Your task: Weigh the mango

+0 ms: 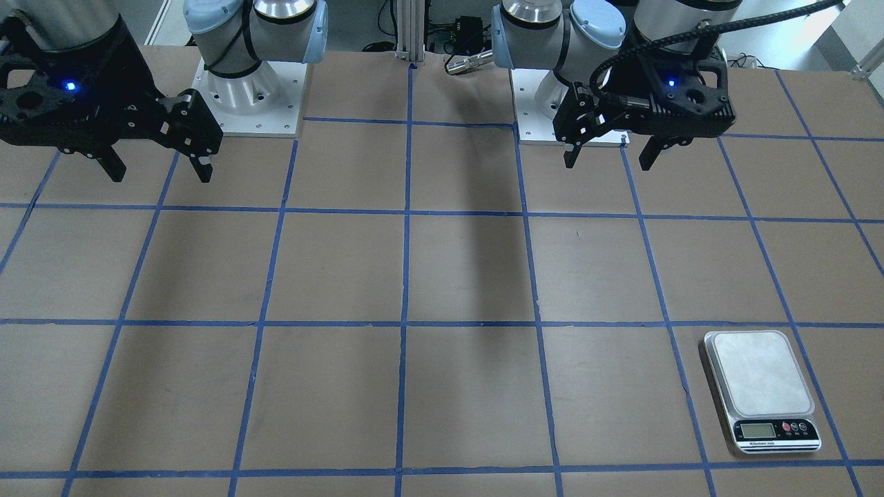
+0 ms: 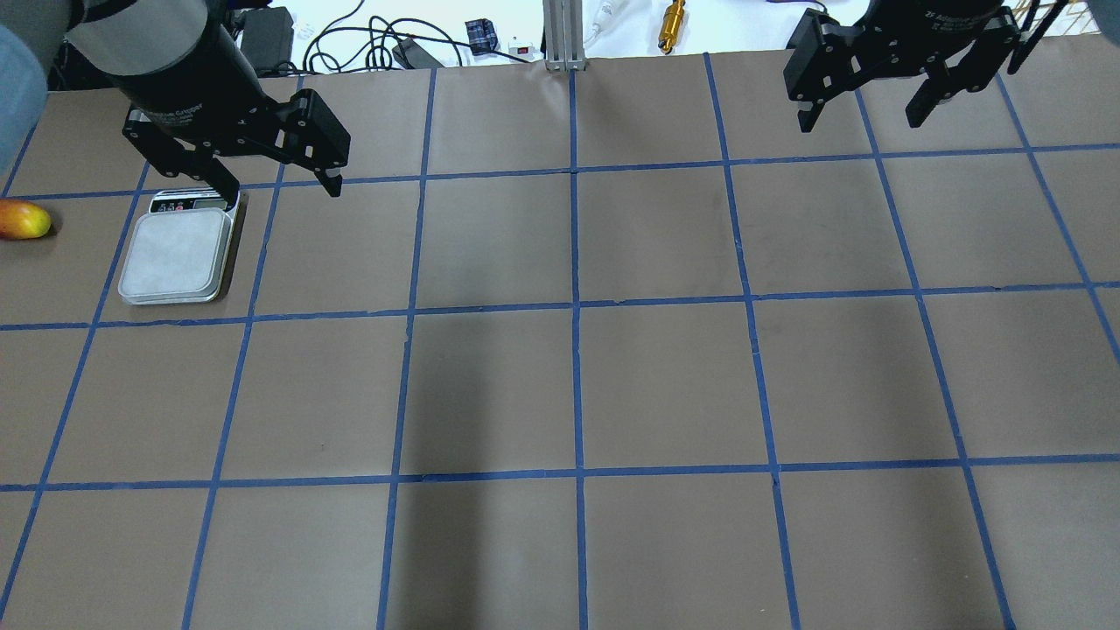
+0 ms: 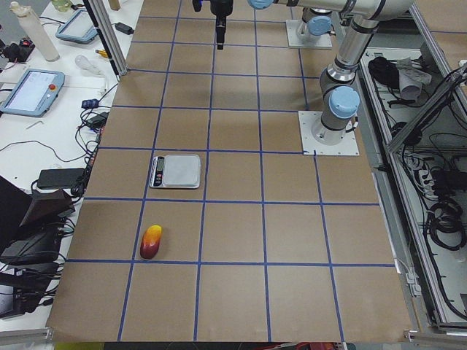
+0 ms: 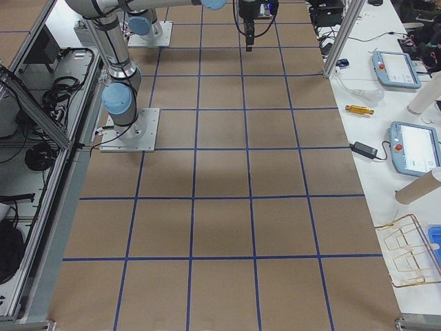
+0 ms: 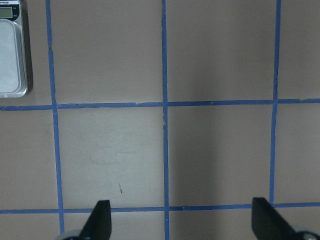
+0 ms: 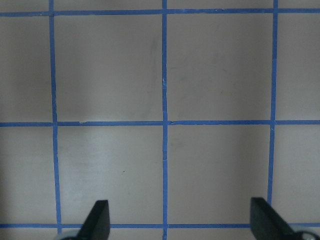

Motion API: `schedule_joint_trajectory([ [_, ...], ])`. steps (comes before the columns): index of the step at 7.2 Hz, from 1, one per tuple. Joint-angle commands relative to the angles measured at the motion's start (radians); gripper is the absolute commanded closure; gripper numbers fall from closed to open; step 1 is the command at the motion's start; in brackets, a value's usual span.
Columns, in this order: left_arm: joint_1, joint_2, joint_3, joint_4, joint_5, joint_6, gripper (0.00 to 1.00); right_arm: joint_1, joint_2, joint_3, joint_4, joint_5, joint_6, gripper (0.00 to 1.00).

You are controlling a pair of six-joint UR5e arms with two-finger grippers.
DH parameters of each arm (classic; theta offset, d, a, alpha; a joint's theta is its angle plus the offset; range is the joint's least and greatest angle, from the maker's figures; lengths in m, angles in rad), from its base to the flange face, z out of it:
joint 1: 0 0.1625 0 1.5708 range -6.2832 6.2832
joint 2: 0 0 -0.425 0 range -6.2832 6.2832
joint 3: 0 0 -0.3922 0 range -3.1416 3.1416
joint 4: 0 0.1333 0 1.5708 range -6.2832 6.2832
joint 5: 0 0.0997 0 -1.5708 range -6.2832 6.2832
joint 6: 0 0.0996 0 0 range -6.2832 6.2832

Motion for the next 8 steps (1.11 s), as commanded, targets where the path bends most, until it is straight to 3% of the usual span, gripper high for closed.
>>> schedule_joint_trajectory([
  [1,0.002,0.003,0.001,-0.001,0.000,0.009,0.00,0.000,0.000,0.000,0.000,-0.001,0.000,0.00],
  [4,0.016,0.003,-0.003,-0.002,0.000,0.053,0.00,-0.002,0.000,0.000,0.000,-0.001,0.000,0.00],
  [6,0.048,-0.007,-0.004,-0.001,0.006,0.238,0.00,0.000,0.000,0.000,0.000,-0.001,0.000,0.00],
  [8,0.192,-0.061,-0.001,0.008,0.014,0.499,0.00,0.000,0.000,0.000,0.000,-0.001,0.000,0.00],
])
